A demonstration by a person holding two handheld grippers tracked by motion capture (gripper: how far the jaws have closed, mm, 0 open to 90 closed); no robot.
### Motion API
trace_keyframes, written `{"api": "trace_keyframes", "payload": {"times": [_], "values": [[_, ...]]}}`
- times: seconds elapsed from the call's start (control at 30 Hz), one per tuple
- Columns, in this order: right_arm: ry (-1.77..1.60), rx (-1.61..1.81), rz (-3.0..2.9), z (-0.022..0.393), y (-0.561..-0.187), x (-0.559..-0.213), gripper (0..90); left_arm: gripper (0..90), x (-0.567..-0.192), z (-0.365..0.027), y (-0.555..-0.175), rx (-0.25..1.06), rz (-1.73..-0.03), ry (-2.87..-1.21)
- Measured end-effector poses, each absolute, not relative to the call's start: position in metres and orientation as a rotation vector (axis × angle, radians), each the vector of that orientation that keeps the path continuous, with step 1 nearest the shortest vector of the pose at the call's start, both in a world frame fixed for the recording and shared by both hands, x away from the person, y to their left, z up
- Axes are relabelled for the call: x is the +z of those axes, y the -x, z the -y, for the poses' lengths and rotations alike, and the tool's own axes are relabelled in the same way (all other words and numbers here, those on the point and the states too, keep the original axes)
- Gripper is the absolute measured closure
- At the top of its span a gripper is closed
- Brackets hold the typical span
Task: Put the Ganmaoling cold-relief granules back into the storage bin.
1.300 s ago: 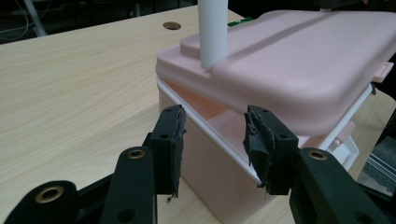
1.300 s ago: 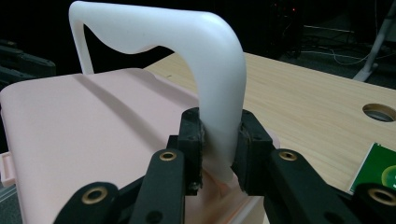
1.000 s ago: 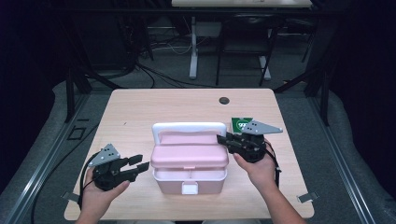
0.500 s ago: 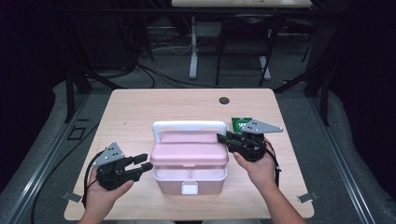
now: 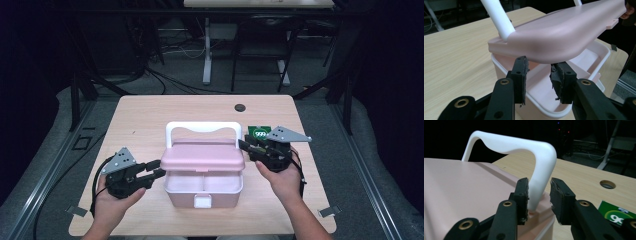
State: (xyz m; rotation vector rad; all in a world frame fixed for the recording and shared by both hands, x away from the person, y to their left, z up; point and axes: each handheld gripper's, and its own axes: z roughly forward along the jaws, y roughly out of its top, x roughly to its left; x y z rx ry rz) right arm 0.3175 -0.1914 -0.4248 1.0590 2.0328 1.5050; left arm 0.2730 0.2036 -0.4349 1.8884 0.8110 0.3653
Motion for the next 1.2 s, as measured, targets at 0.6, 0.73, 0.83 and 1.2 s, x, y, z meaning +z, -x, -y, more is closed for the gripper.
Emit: {"api": "trace_keyframes", "payload": {"times": [0.6,0.73,0.83,1.2], "values": [[-1.012,1.407,-2.074,0.198,-0.304,-0.435,72.7,68.2,-0.411,-0.201,-0.296,0.413,-0.811,-1.83],[-1.034,1.41,-2.073,0.2,-0.311,-0.437,71.8,68.5,-0.406,-0.2,-0.304,0.416,-0.817,-1.807],[-1.044,1.402,-2.093,0.2,-0.314,-0.438,70.7,68.8,-0.402,-0.199,-0.308,0.423,-0.821,-1.797],[-1.089,1.371,-2.076,0.188,-0.337,-0.447,68.3,72.4,-0.396,-0.199,-0.325,0.423,-0.84,-1.757]]}}
